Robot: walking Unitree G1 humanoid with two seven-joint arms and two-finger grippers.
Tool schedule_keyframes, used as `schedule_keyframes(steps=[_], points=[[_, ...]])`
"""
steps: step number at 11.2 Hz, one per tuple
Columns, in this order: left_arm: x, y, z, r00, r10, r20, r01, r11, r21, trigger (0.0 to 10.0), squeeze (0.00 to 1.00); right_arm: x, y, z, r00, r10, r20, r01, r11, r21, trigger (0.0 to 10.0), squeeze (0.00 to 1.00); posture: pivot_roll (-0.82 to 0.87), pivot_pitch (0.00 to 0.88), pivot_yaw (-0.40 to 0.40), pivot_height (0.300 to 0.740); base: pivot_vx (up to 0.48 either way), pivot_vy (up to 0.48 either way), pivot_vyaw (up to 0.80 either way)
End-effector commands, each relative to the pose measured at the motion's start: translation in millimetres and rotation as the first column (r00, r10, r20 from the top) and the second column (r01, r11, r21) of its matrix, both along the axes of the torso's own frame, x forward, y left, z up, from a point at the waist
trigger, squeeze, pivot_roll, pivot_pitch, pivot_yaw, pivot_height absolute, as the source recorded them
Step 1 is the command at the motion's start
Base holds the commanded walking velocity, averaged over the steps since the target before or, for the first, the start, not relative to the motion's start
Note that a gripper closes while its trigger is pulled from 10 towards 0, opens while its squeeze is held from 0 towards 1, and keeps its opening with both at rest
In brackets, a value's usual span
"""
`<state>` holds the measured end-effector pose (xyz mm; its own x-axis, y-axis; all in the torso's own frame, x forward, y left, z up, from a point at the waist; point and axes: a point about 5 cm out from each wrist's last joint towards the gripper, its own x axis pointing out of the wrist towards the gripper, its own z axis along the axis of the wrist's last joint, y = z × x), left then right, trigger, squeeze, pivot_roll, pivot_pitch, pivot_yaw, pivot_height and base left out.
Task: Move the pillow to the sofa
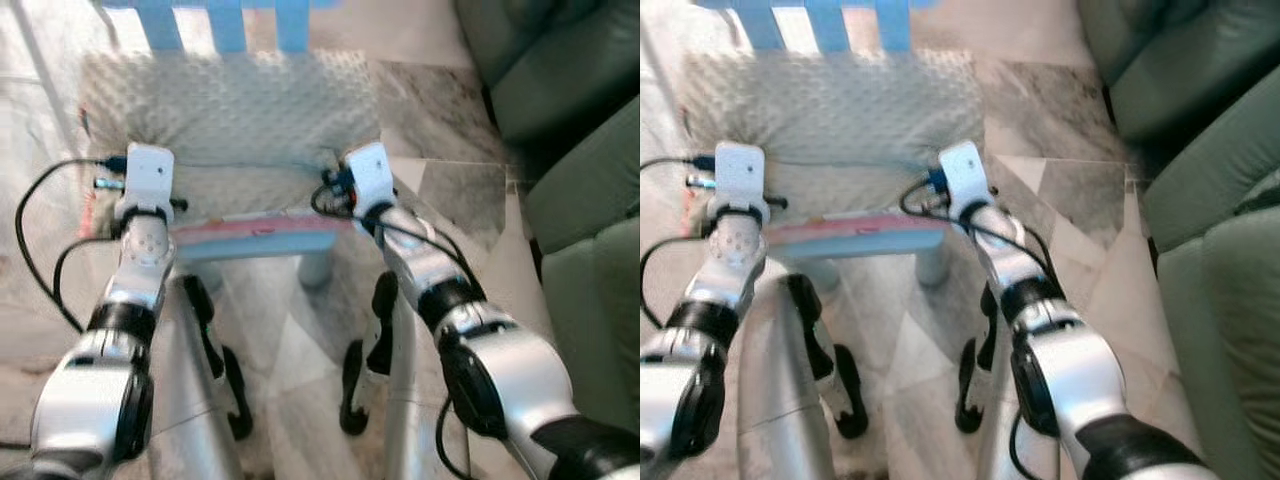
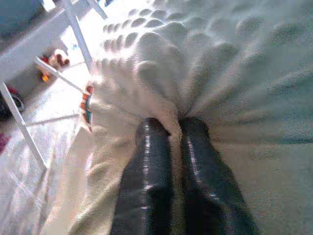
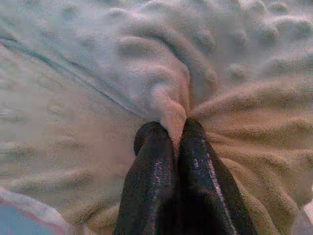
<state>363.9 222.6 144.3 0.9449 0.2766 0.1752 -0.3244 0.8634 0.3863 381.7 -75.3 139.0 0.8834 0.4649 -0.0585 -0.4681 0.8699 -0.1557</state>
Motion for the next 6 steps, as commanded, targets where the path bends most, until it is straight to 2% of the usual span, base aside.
schedule_keyframes(steps=[1, 2, 4, 5, 6], points=[[-14.6, 17.4, -12.3, 0.998, 0.056, -0.019, -0.056, 0.998, 0.004, 0.0, 0.00, -7.5, -28.8, -25.3, 0.995, -0.071, -0.074, 0.071, 0.997, -0.008, 0.0, 0.00, 0.04, 0.209, -0.037, 0.476, 0.000, 0.000, 0.00], [-20.7, 18.2, -14.8, 0.998, 0.056, -0.007, -0.056, 0.998, 0.009, 0.0, 0.00, -11.4, -33.0, -30.4, 0.995, -0.069, -0.067, 0.068, 0.998, -0.007, 0.0, 0.00, 0.05, 0.188, -0.033, 0.476, 0.000, 0.000, 0.00], [-43.7, 13.4, -22.2, 0.999, 0.039, 0.036, -0.040, 0.999, 0.037, 0.0, 0.00, -30.4, -50.6, -45.1, 0.995, -0.095, 0.016, 0.095, 0.995, 0.010, 0.0, 0.00, 0.06, 0.094, -0.044, 0.476, 0.000, 0.000, 0.00], [-60.0, 3.9, -28.2, 0.999, 0.013, 0.047, -0.014, 1.000, 0.026, 0.0, 0.00, -46.6, -65.2, -54.8, 0.984, -0.173, 0.053, 0.170, 0.984, 0.047, 0.0, 0.00, 0.06, 0.044, -0.047, 0.476, 0.000, 0.000, 0.00], [-67.7, -1.6, -30.0, 0.999, -0.001, 0.048, 0.000, 1.000, 0.023, 0.0, 0.00, -55.5, -72.6, -59.0, 0.975, -0.212, 0.073, 0.208, 0.977, 0.054, 0.0, 0.00, 0.06, 0.029, -0.047, 0.476, 0.000, 0.000, 0.00]])
